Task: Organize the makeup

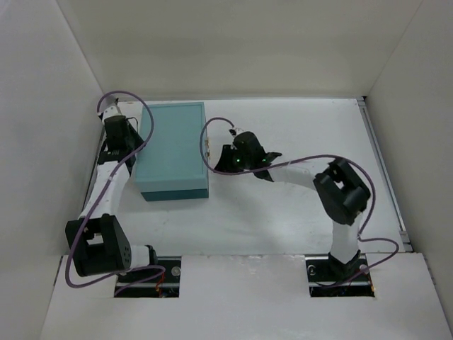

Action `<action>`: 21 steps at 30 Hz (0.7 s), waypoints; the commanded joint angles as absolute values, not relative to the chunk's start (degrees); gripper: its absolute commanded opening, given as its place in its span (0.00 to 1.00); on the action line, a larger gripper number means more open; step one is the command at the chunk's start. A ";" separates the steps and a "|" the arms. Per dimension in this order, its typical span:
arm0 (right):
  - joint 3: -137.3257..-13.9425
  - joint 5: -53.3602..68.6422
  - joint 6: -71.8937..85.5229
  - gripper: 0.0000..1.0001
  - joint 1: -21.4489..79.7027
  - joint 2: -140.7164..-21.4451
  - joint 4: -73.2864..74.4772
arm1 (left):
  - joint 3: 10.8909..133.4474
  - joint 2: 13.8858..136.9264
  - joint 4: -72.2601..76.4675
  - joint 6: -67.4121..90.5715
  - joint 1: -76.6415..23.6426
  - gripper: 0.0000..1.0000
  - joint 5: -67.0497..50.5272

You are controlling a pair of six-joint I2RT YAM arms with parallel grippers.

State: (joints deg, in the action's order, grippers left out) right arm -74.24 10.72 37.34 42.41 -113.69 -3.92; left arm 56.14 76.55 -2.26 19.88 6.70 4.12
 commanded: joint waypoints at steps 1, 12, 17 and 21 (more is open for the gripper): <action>-69.45 7.66 37.18 0.34 39.25 -100.23 -9.23 | 62.82 71.20 -14.93 19.69 6.81 0.23 7.82; -56.43 -10.61 35.16 1.00 30.89 -75.78 15.70 | 68.48 57.14 -23.46 22.93 -6.94 1.00 10.80; -54.67 -19.32 34.89 1.00 29.93 -68.22 26.88 | 62.41 57.91 -21.88 25.40 -32.16 1.00 18.52; -52.21 -22.23 35.42 1.00 28.00 -62.68 31.72 | 61.87 65.11 -23.20 26.37 -49.40 1.00 28.37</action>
State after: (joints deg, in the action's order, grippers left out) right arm -53.12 -16.27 35.59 29.21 -66.67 25.69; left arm 63.33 60.47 -20.91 24.60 -41.25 19.44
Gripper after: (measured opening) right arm 0.998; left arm 0.997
